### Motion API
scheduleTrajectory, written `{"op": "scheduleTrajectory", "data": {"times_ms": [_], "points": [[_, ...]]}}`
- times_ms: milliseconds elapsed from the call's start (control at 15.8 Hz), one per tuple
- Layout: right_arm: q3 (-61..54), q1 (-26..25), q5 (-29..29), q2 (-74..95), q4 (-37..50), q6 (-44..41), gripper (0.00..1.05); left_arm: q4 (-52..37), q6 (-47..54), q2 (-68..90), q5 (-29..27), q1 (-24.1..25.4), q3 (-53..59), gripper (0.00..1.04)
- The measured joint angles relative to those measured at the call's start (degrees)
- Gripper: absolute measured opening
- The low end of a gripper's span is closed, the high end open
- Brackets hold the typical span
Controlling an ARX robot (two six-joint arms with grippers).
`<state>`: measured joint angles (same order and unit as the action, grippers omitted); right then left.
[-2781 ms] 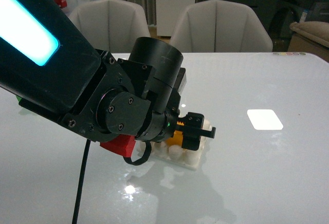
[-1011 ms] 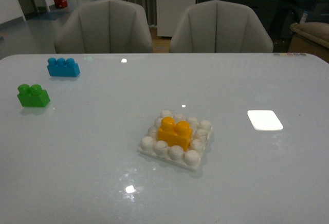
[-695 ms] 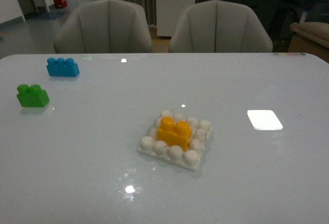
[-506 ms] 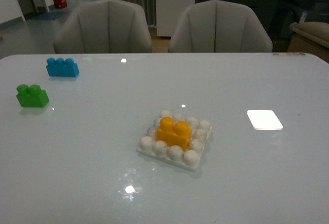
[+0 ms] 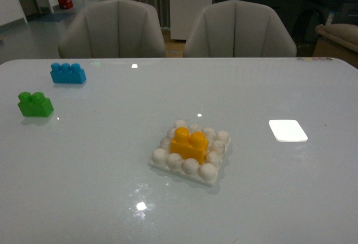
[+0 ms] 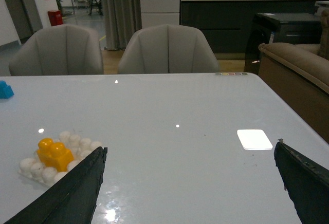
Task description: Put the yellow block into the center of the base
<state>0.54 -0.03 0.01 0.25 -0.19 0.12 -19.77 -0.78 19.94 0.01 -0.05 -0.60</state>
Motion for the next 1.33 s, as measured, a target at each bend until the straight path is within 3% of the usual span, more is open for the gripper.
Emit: {"op": "scheduleTrajectory", "data": {"times_ms": [506, 632, 885, 948, 1011, 1138, 1327], "points": [[0.0, 0.0, 0.0, 0.02, 0.0, 0.02, 0.98, 9.88, 0.0, -10.12, 0.0, 0.0, 0.0, 0.02], [0.0, 0.0, 0.02, 0.02, 0.0, 0.0, 0.98, 20.24, 0.0, -19.17, -0.02, 0.0, -0.02, 0.02], [0.0, 0.02, 0.0, 0.0, 0.04, 0.0, 0.98, 20.02, 0.0, -19.41, 0.02, 0.0, -0.04, 0.02], [0.0, 0.02, 0.0, 0.0, 0.0, 0.02, 0.98, 19.96, -0.02, -19.41, -0.02, 0.0, -0.04, 0.07], [0.0, 0.02, 0.0, 0.0, 0.0, 0.0, 0.98, 19.98, -0.02, -19.41, 0.0, 0.0, -0.04, 0.19], [0.0, 0.02, 0.0, 0.0, 0.0, 0.02, 0.98, 19.96, -0.02, -19.41, -0.02, 0.0, -0.04, 0.63], [0.0, 0.02, 0.0, 0.0, 0.0, 0.02, 0.98, 19.96, 0.02, -19.41, -0.02, 0.0, -0.04, 1.0]]}}
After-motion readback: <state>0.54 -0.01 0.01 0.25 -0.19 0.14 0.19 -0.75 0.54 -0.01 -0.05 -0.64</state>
